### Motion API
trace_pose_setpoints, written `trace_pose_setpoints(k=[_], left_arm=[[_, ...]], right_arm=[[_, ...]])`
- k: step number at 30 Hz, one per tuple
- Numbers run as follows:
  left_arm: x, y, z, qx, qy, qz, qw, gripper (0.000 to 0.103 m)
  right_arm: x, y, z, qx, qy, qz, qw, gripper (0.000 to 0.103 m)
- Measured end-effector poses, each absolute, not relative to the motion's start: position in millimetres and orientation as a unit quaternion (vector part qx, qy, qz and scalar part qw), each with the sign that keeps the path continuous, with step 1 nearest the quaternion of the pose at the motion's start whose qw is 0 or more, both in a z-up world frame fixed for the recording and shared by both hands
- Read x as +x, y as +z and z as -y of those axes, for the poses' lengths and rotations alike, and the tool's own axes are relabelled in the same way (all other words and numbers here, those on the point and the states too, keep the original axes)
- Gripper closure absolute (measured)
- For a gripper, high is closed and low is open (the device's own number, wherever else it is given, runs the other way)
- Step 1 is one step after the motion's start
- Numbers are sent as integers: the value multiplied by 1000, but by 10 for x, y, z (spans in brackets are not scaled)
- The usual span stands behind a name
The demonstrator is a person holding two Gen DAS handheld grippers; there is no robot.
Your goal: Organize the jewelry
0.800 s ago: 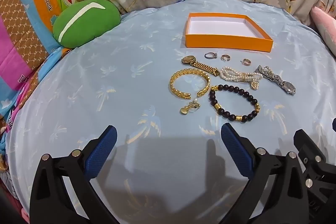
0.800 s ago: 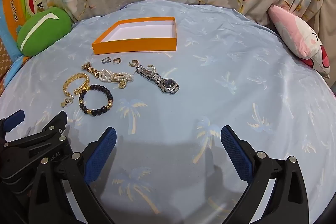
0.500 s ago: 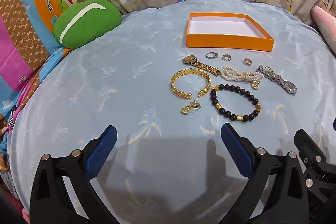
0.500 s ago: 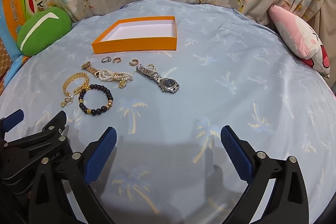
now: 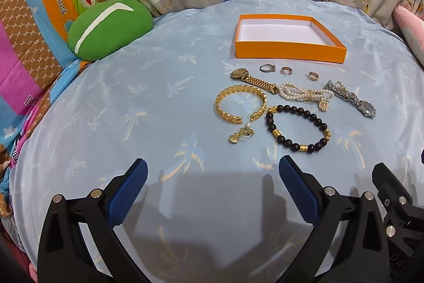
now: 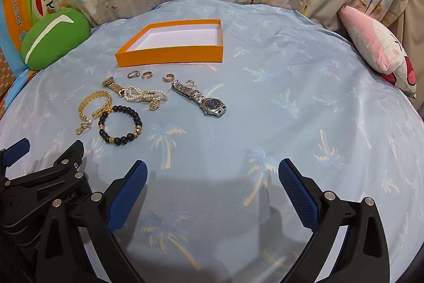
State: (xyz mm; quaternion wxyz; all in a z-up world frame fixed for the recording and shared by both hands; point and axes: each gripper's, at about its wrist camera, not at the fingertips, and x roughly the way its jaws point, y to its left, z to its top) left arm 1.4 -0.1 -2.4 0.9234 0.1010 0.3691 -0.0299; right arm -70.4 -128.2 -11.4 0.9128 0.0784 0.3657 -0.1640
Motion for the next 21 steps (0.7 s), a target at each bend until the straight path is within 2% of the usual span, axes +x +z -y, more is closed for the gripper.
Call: trace_pose_setpoints(k=[21], left_arm=[[16, -32, -6, 102, -30, -369, 923, 6]], right_arm=[[-696, -132, 1277, 79, -164, -368, 912, 5]])
